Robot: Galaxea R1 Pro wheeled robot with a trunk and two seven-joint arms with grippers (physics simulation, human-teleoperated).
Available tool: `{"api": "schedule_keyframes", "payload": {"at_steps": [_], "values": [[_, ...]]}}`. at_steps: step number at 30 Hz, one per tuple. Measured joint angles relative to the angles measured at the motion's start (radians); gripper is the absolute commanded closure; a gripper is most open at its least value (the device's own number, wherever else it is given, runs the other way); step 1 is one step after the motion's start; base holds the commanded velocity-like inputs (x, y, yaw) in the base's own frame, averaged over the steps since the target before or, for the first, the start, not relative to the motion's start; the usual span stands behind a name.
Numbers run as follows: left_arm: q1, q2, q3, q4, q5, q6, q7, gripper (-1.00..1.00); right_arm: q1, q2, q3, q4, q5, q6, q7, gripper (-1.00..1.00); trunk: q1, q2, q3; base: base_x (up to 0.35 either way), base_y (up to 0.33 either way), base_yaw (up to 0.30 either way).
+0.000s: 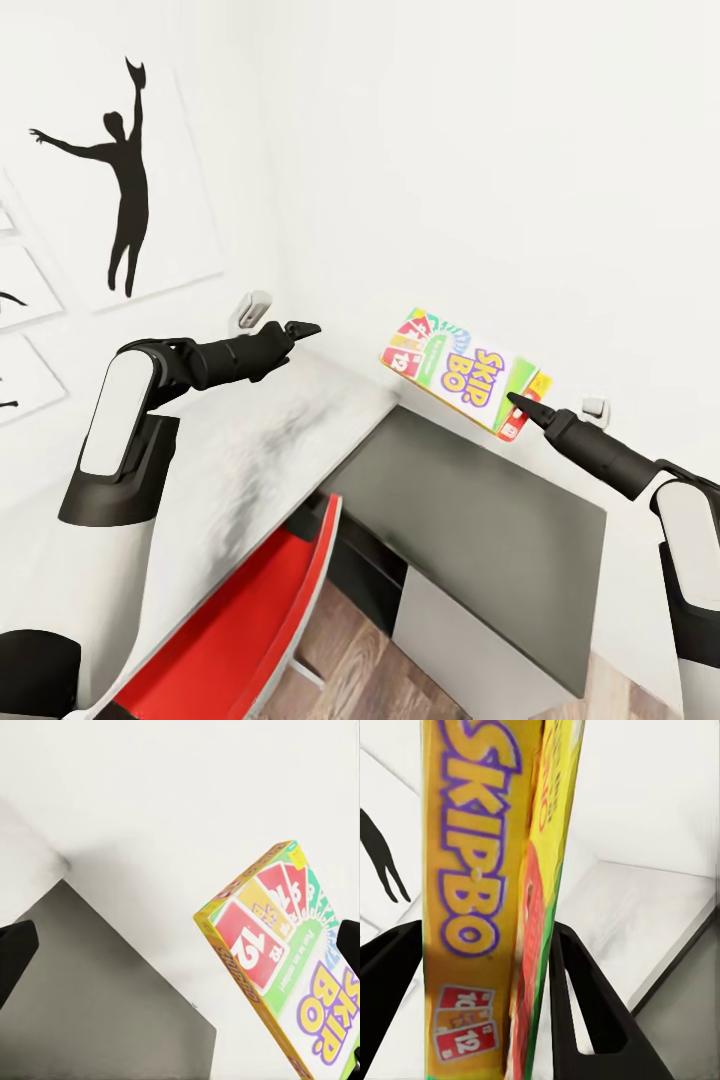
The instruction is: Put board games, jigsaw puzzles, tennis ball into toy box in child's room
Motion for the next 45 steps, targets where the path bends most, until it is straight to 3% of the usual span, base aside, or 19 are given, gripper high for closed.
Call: {"api": "schedule_keyframes", "payload": {"at_steps": [19, 45], "values": [[0.006, 0.002, 0.032, -0.002, 0.007, 0.000, -0.001, -1.00, 0.000, 0.000, 0.003, -0.002, 0.005, -0.001, 0.000, 1.00, 0.000, 0.000, 0.029, -0.301, 0.000, -0.096], [0.009, 0.001, 0.035, -0.003, 0.007, 0.000, -0.002, -1.00, 0.002, 0.001, 0.005, -0.011, 0.000, 0.000, 0.000, 1.00, -0.001, 0.000, 0.070, -0.028, 0.000, -0.086]]}}
